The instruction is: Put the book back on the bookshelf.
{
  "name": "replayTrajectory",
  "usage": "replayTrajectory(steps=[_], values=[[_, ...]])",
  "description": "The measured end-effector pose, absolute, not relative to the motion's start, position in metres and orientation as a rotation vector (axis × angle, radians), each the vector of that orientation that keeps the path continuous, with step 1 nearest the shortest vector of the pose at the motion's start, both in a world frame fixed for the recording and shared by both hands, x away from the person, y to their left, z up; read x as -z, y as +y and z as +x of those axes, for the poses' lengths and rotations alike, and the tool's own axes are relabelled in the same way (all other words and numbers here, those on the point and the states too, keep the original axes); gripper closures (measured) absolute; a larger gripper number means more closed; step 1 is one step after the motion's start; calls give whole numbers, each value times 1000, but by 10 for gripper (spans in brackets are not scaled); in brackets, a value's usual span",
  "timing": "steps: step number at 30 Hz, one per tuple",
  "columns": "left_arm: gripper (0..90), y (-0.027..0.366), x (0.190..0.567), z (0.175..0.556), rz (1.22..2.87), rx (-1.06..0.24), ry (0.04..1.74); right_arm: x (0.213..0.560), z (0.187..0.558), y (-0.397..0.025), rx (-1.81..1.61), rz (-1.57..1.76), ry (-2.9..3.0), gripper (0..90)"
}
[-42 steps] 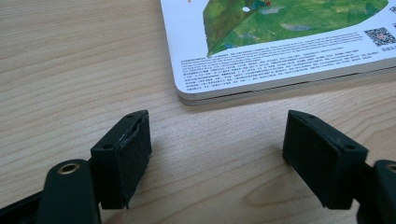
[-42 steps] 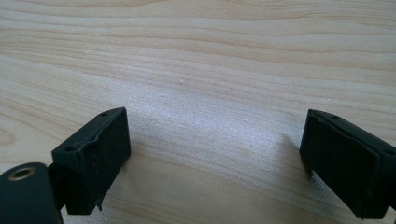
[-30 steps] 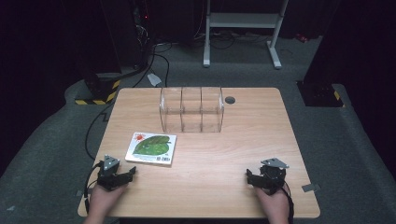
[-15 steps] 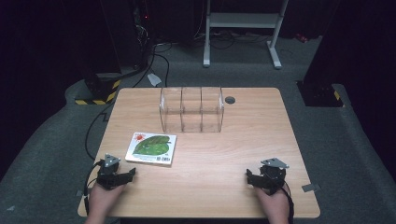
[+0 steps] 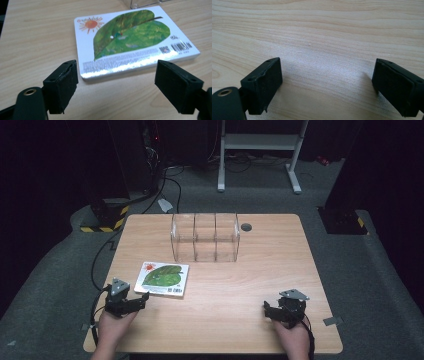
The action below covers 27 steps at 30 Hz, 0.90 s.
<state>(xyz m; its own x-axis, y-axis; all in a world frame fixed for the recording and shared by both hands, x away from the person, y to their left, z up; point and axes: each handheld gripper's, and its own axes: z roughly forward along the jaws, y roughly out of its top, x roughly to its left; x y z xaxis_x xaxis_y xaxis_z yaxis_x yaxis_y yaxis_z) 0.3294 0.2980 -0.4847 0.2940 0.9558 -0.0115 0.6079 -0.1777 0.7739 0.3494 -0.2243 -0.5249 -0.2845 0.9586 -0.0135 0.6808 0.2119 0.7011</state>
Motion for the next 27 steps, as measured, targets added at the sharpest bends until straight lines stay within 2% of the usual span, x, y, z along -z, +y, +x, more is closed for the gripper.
replayTrajectory(steps=[10,18,27], values=[[188,294,494,366,1834,-684,1456,525,349,-224,-824,1516,2044,90],[201,310,511,376,1747,-648,1478,525,350,-224,-824,1516,2043,91],[202,311,524,392,1772,-594,1516,525,350,-224,-824,1519,2042,93]])
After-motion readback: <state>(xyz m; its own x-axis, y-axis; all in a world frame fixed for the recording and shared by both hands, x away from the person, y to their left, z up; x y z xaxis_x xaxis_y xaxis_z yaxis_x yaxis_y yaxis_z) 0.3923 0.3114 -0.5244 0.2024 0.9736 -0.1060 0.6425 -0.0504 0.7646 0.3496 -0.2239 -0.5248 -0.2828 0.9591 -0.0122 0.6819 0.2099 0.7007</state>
